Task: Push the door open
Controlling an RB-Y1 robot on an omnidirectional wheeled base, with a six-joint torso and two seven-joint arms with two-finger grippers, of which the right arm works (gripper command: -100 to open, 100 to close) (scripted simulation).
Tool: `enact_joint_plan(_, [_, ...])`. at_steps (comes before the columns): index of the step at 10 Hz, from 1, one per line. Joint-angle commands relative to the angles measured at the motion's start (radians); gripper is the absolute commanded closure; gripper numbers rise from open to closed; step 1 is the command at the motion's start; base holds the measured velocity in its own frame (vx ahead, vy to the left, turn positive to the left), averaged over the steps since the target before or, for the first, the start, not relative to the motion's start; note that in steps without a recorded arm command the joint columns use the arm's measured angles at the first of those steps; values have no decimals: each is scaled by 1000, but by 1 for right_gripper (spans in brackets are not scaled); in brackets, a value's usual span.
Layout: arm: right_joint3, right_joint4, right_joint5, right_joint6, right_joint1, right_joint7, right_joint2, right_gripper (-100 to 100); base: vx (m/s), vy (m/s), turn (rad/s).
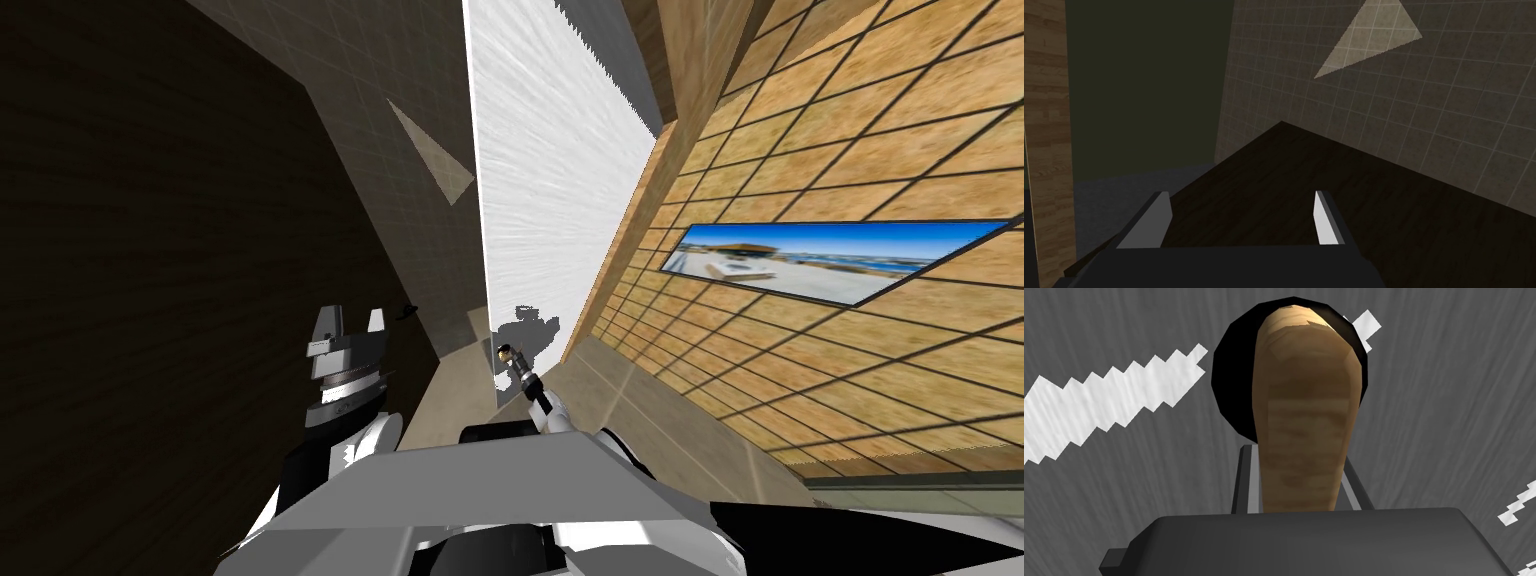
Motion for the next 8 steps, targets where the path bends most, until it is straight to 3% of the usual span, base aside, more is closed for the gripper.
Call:
enact_joint_plan(1, [-13, -1, -8, 2, 0, 9, -10, 100, 73, 59, -22])
enact_joint_plan(5, [-25, -2, -16, 5, 0, 17, -18, 100, 101, 78, -22])
enact_joint_plan(8, [-58, -4, -38, 11, 1, 40, -34, 100, 127, 78, -52])
